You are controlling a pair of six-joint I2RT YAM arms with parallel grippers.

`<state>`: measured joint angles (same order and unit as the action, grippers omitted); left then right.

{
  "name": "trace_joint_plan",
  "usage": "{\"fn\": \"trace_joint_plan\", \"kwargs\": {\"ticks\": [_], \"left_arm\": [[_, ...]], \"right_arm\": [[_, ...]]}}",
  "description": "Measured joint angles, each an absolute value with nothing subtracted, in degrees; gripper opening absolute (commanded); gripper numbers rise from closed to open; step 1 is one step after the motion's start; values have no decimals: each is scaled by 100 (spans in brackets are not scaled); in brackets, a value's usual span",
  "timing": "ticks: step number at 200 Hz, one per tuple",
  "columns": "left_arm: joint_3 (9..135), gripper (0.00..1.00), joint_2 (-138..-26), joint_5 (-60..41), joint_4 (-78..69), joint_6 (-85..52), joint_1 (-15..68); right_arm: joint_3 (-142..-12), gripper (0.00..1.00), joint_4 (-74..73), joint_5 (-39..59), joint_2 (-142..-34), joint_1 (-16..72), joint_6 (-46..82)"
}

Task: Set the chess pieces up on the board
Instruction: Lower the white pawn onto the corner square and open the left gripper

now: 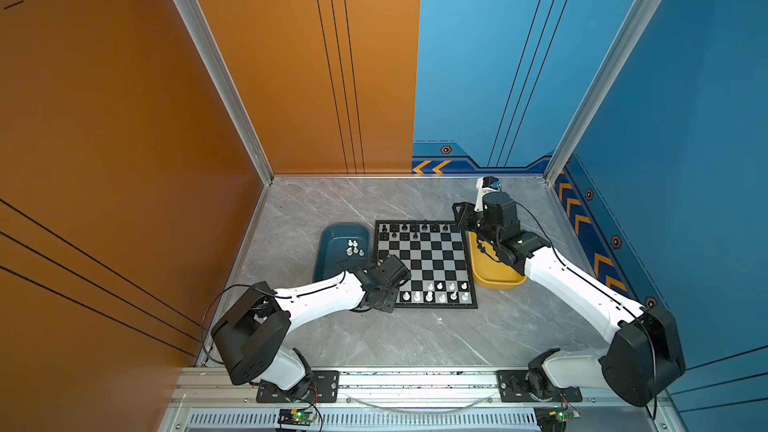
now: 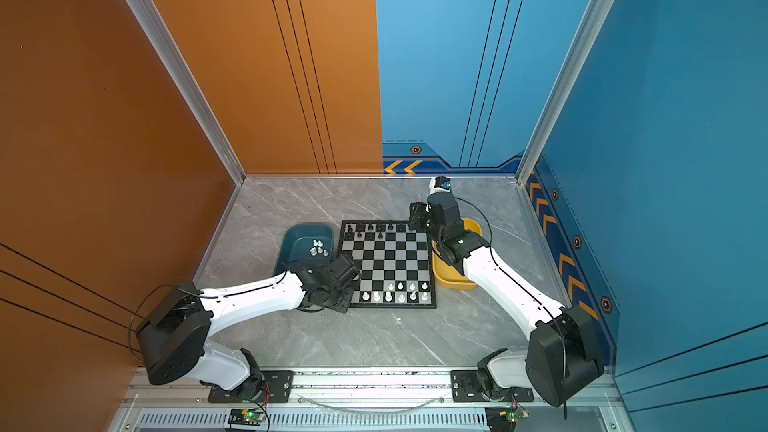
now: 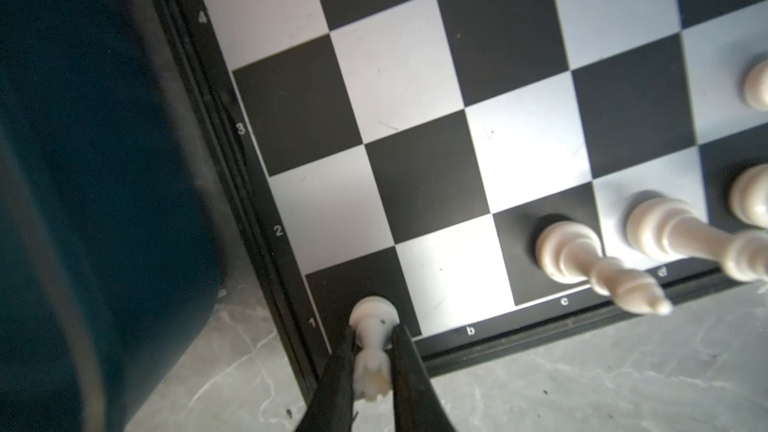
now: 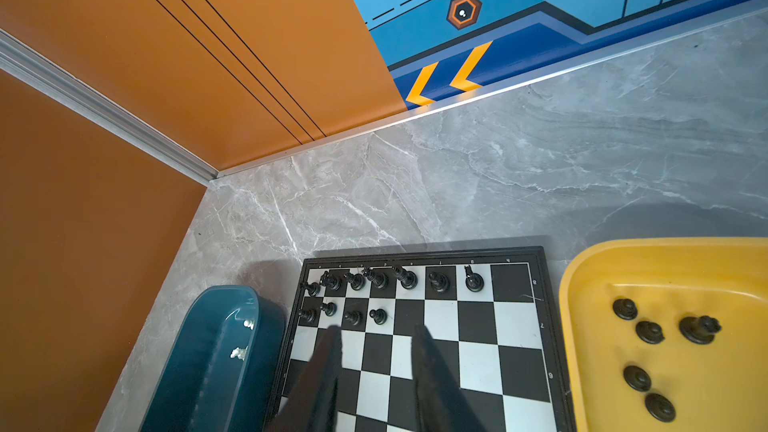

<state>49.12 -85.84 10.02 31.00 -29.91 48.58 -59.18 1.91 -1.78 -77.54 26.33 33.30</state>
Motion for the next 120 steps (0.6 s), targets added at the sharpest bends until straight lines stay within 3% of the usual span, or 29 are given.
{"fn": "trace_joint_plan", "kwargs": {"ticks": [120], "left_arm": [[4884, 31, -8169, 910, 3190, -3000, 4845]], "right_arm": [[-5918, 31, 191, -178, -7754, 2633, 3330]]}}
